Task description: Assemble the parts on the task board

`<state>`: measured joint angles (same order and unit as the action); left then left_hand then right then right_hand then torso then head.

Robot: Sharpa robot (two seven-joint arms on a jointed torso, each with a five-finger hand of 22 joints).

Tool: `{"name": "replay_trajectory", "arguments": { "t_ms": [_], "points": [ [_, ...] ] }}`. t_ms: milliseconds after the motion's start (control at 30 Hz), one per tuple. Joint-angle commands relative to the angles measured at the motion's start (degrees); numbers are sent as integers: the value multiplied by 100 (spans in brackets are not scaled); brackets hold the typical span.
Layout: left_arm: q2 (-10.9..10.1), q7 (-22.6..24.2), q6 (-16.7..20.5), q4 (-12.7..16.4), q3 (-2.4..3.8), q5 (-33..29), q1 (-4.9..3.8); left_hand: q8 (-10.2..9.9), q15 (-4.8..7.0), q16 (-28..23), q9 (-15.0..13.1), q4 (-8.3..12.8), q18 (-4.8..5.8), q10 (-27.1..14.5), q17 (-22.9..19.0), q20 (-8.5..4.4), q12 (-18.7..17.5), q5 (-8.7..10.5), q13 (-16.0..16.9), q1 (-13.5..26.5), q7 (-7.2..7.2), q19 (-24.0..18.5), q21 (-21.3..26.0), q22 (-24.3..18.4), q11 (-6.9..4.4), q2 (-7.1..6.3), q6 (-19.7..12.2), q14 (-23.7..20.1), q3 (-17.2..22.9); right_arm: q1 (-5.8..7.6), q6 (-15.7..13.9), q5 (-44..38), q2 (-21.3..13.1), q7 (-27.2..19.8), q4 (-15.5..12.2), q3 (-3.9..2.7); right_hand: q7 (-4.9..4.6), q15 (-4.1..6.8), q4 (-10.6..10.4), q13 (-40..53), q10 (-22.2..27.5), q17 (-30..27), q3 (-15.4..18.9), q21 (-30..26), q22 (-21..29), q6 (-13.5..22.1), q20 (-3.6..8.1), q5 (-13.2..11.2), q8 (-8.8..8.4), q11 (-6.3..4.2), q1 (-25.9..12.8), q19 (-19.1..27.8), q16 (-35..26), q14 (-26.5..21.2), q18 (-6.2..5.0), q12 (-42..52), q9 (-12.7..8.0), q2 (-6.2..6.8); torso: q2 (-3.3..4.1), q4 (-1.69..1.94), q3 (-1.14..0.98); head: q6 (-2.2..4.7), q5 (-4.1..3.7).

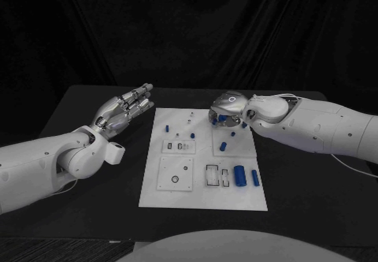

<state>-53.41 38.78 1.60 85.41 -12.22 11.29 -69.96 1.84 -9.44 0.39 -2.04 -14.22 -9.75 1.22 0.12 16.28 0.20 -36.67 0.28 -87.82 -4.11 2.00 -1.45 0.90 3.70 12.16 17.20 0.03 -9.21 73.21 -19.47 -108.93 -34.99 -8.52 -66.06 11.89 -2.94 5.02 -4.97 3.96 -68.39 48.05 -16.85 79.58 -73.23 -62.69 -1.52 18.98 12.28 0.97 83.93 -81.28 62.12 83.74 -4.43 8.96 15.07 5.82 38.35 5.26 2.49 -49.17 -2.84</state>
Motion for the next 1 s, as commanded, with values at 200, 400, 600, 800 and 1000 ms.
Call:
{"name": "replay_trajectory", "arguments": {
  "t_ms": [200, 400, 600, 800, 1000],
  "points": [
    [-19, 986, -46, 46, 5, 6, -9, 33, -55, -31, -10, 29, -53, 16, -5, 35, 14, -32, 8, -78, -77, 10, -30, 12, 34, -11, 49, 20, 66, 274, -163, 258, -8, 3, -206, -3, -22, 6, 6, 5, -156, -106, -47, -8, 34, -32, 20, -42, 31, -89, 74, 19, -49, -30, 39, -63, 59, -8, -5, -8, 8, -21, 45],
    [-36, 932, -30, 114, 5, 6, -10, 35, -55, -31, -11, 39, -51, 20, -5, 35, 15, -40, 9, -86, -84, 3, -23, 8, 33, -16, 62, 19, 75, 445, 96, 360, 117, 124, -166, -3, -26, -4, 4, -10, -114, -111, -74, -17, 30, 29, 12, -73, -3, -78, 47, 34, -61, -55, 38, -149, 96, -1, 6, 9, 20, 12, 63],
    [-27, 885, -58, 132, 5, 6, -10, 37, -63, -30, -12, 57, -43, 22, -4, 34, 15, -49, 9, -100, -102, -15, -10, 0, 30, -22, 76, 22, 93, 500, 346, 387, 325, 135, 86, -4, -23, -10, -9, -14, -89, -110, -84, -6, -2, 54, 4, -114, -18, -77, 12, 30, -66, -74, 45, -204, 124, 1, 25, 33, 16, -19, 64],
    [-9, 872, -68, 129, 5, 6, -10, 37, -68, -27, -13, 63, -41, 24, -1, 33, 16, -53, 9, -104, -107, -14, -10, 0, 28, -23, 82, 31, 99, 511, 509, 394, 520, 129, 366, -4, -24, -21, -13, -15, -53, -96, -106, 2, -34, 120, -6, -170, -57, -69, -12, 34, -64, -101, 51, -279, 154, 3, 79, 109, 38, 39, -11],
    [20, 871, -101, 104, 5, 6, -10, 38, -80, -25, -13, 75, -38, 35, 1, 33, 19, -62, 12, -111, -115, -14, -11, 0, 13, -22, 91, 36, 114, 499, 588, 436, 718, 77, 606, -4, -39, -46, 6, -9, 11, -34, -157, 11, -77, 340, -27, -219, -179, -37, -16, 44, -27, -131, 58, -397, 177, 29, 142, 209, 57, 89, -92]
  ]
}}
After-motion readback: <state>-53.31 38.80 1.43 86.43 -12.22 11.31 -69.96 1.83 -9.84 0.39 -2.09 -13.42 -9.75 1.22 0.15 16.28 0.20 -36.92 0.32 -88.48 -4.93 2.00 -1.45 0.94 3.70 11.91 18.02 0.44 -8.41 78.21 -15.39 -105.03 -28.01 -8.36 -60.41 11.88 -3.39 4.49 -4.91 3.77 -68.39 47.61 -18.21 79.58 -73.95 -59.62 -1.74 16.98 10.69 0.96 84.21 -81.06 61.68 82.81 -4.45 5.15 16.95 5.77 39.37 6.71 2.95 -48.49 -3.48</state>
